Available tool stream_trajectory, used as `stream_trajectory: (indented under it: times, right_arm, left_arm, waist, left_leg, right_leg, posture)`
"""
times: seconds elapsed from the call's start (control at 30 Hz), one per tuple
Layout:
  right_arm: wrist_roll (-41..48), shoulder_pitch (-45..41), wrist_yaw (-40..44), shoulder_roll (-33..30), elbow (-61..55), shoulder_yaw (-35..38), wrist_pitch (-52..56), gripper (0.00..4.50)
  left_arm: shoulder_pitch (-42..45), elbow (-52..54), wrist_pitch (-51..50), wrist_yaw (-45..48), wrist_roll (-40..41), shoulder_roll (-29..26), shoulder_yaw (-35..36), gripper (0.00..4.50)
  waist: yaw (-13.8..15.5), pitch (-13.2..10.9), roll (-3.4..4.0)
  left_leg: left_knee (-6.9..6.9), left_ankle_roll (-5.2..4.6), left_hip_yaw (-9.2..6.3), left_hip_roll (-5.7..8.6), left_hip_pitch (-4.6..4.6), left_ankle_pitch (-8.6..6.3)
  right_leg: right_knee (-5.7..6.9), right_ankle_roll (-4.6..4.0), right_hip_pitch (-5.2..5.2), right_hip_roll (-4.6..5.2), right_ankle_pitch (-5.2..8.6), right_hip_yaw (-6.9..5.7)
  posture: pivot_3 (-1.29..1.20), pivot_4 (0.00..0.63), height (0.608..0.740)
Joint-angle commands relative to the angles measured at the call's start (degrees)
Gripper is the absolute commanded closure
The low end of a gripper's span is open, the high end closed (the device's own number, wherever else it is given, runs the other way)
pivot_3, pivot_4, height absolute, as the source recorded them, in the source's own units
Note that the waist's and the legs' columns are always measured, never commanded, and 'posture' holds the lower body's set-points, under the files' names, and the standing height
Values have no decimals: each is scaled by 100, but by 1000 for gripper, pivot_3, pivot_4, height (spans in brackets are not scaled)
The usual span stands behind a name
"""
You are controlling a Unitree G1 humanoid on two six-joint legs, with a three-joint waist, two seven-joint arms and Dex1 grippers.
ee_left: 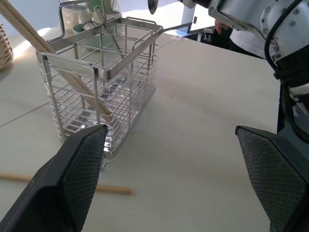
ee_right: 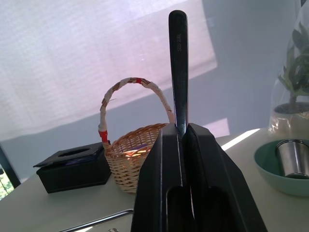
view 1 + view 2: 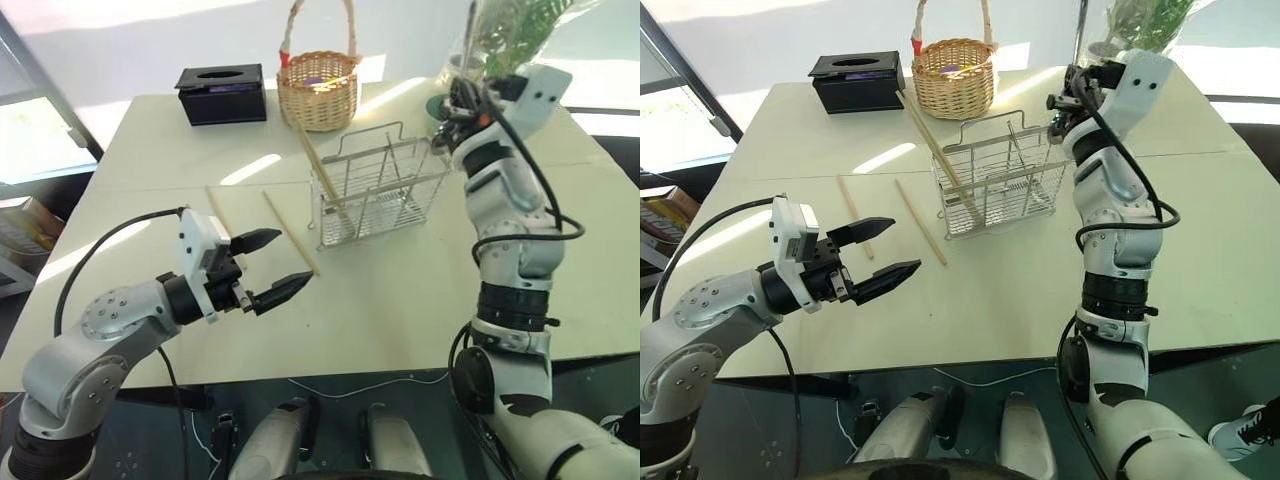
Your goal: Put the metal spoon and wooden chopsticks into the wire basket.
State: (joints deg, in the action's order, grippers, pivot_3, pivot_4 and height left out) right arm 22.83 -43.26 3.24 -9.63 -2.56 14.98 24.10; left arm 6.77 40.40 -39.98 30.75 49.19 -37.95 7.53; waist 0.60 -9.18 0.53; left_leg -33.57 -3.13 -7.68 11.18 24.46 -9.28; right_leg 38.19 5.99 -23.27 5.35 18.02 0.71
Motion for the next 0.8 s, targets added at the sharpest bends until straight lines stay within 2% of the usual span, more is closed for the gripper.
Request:
stream_trajectory:
  times: [0.03,0.33,0.43,0.63,0.67,0.8]
  right_arm:
    - [50,57,173,187,-62,-138,-353,4484]
    - [-132,151,481,400,527,-315,-1110,4484]
    - [-202,140,513,380,665,-320,-1298,3447]
    - [-325,119,515,281,842,-288,-1518,524]
    - [-344,115,504,264,863,-277,-1537,152]
    - [-374,112,467,215,838,-250,-1534,34]
  left_arm:
    - [35,75,54,-96,-10,56,53,0]
    - [7,175,64,-339,-31,150,101,0]
    - [-5,206,65,-405,-10,161,122,0]
    - [17,216,68,-529,7,210,128,0]
    - [32,210,66,-549,11,222,119,0]
    - [51,191,77,-576,8,250,97,0]
  waist:
    - [-1,0,0]
    - [-5,0,0]
    - [-5,0,0]
    - [-7,0,0]
    - [-7,0,0]
    - [-6,0,0]
  left_leg:
    - [3,1,0,0,0,0]
    - [18,14,0,-1,-4,10]
    - [18,15,0,-1,-5,10]
    - [20,26,-1,-2,-6,17]
    - [21,27,0,-2,-6,18]
    - [22,27,-1,-3,-6,18]
  right_leg:
    - [0,0,-2,0,0,1]
    - [1,-1,-7,0,-2,2]
    - [1,-2,-6,-1,-3,2]
    - [2,-4,-7,-2,-4,2]
    - [2,-4,-8,-2,-4,2]
    - [2,-4,-8,-2,-4,2]
  posture:
    - [0,150,740]
    - [0,150,740]
    - [0,150,740]
    - [0,150,740]
    - [0,150,740]
    - [0,150,740]
